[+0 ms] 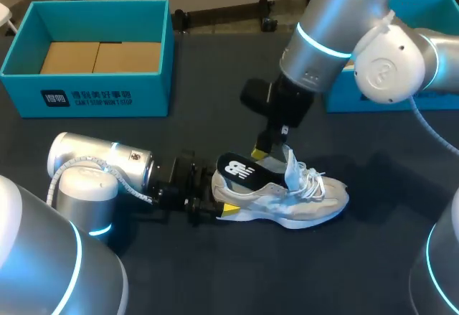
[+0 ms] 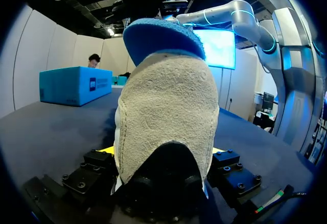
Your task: Take the shoe out of the shoebox, open the shoe tongue, remove and reinsert the insole, then place the shoe into the shoebox
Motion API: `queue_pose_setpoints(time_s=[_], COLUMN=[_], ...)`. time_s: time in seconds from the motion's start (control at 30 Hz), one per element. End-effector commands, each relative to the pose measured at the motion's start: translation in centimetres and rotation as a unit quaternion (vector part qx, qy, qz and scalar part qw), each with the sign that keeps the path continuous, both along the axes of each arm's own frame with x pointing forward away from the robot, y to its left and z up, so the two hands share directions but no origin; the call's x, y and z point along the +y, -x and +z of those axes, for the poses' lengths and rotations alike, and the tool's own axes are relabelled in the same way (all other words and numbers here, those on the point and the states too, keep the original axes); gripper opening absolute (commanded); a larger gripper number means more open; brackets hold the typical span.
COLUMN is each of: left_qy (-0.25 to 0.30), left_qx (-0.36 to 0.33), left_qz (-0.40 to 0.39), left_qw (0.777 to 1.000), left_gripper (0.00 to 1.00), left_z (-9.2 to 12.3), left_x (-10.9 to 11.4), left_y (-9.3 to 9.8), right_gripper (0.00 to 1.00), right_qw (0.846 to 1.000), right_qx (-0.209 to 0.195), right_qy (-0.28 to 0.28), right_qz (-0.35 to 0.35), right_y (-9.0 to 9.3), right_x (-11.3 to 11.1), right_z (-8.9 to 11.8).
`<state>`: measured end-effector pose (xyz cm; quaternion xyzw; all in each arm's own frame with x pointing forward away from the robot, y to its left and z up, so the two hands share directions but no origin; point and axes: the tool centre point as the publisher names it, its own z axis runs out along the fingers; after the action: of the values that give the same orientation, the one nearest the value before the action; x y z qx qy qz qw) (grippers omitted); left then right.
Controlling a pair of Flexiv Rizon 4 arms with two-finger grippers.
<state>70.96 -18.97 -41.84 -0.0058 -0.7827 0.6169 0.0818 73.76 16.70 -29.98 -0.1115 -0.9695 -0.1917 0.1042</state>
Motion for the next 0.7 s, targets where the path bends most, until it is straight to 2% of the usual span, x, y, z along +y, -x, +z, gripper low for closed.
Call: queue_pose_setpoints(time_s=[0.03, 0.1, 0.17, 0.23, 0.37, 0.4, 0.47, 0.57, 0.7], left_qy=[-0.001, -0.001, -0.001, -0.001, -0.001, -0.001, -0.001, -0.001, -0.001], left_qx=[0.0, 0.0, 0.0, 0.0, 0.0, 0.0, 0.0, 0.0, 0.0], left_qz=[0.001, 0.001, 0.001, 0.001, 0.001, 0.001, 0.001, 0.001, 0.001], left_qw=[1.0, 1.0, 1.0, 1.0, 1.0, 1.0, 1.0, 1.0, 1.0], left_gripper=[0.0, 0.0, 0.0, 0.0, 0.0, 0.0, 0.0, 0.0, 0.0], left_z=[-0.4, -0.4, -0.4, -0.4, -0.4, -0.4, -0.4, -0.4, -0.4], left_x=[0.0, 0.0, 0.0, 0.0, 0.0, 0.0, 0.0, 0.0, 0.0], left_y=[0.0, 0.0, 0.0, 0.0, 0.0, 0.0, 0.0, 0.0, 0.0], right_gripper=[0.0, 0.0, 0.0, 0.0, 0.0, 0.23, 0.37, 0.44, 0.47], right_qw=[1.0, 1.0, 1.0, 1.0, 1.0, 1.0, 0.999, 0.999, 0.999], right_qx=[0.005, 0.016, 0.023, 0.017, -0.01, -0.011, -0.013, -0.013, -0.003], right_qy=[-0.008, -0.022, -0.006, 0.016, 0.024, 0.027, 0.037, 0.043, 0.03], right_qz=[0.005, 0.007, 0.006, -0.001, 0.01, 0.011, 0.014, 0.015, 0.018], right_y=[-0.2, -0.3, -0.4, -0.2, 0.4, 0.5, 0.5, 0.4, 0.0], right_x=[-0.6, -0.5, -0.4, -0.2, 0.1, 0.3, 0.5, 0.6, 0.6], right_z=[1.1, 1.4, 1.8, 2.1, 2.8, 2.9, 2.9, 2.7, 1.8])
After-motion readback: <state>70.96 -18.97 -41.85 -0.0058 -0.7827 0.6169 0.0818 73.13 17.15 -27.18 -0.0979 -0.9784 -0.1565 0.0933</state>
